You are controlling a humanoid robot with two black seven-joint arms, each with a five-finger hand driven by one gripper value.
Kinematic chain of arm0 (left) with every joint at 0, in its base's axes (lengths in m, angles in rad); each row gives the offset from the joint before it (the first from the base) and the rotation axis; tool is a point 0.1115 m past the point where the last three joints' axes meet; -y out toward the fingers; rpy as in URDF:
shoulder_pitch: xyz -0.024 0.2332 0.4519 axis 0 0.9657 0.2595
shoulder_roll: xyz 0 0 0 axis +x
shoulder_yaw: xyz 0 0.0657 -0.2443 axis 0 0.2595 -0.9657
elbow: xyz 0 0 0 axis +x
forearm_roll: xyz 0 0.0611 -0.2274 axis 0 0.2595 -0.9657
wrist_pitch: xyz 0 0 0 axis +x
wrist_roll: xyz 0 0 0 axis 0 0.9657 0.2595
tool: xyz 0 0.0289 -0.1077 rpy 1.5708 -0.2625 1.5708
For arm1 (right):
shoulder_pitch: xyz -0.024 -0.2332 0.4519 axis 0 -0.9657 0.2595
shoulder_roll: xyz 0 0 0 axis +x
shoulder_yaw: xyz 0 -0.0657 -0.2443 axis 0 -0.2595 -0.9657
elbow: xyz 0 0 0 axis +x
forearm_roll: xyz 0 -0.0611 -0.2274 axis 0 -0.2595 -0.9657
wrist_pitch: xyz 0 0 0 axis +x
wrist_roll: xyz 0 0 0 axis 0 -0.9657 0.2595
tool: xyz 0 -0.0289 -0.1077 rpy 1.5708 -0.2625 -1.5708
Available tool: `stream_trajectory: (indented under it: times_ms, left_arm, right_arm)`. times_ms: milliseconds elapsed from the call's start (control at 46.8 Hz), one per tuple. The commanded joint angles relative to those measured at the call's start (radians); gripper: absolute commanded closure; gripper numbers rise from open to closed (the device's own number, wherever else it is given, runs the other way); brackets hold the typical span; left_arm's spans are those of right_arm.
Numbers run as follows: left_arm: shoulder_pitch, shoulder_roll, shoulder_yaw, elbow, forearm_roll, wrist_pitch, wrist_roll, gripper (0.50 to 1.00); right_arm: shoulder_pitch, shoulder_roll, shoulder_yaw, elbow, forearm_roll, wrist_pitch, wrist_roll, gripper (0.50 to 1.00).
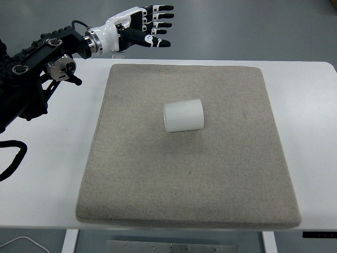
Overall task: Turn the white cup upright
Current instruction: 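Lower the left hand onto the sideways white cup's top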
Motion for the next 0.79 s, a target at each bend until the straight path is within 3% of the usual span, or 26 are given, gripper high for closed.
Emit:
stream_trajectory:
  times_ms: [0, 107, 256, 470, 769]
  left_arm:
    - [-0.003, 0.018, 0.021, -0.055, 0.149, -0.006, 0.035, 0.512]
    - [-0.016, 0.042, 0.069, -0.132, 0.235, -0.012, 0.072, 0.512]
    - [-0.055, 0.058, 0.176, -0.206, 0.246, -0.006, 0.175, 0.51]
    - [-0.094, 0.032, 0.213, -0.256, 0.301, 0.029, 0.301, 0.51]
    - [-0.101, -0.014, 0.238, -0.311, 0.31, 0.042, 0.385, 0.508]
  right_arm:
    - [0.0, 0.0, 0.001, 0.0, 0.0, 0.0, 0.0, 0.57]
    - [0.0, 0.0, 0.001, 0.0, 0.0, 0.0, 0.0, 0.57]
    - [0.0, 0.0, 0.001, 0.0, 0.0, 0.0, 0.0, 0.57]
    - [0.0, 0.0, 0.001, 0.0, 0.001, 0.0, 0.0, 0.57]
    - [0.0, 0.0, -0.001, 0.0, 0.0, 0.0, -0.002, 0.57]
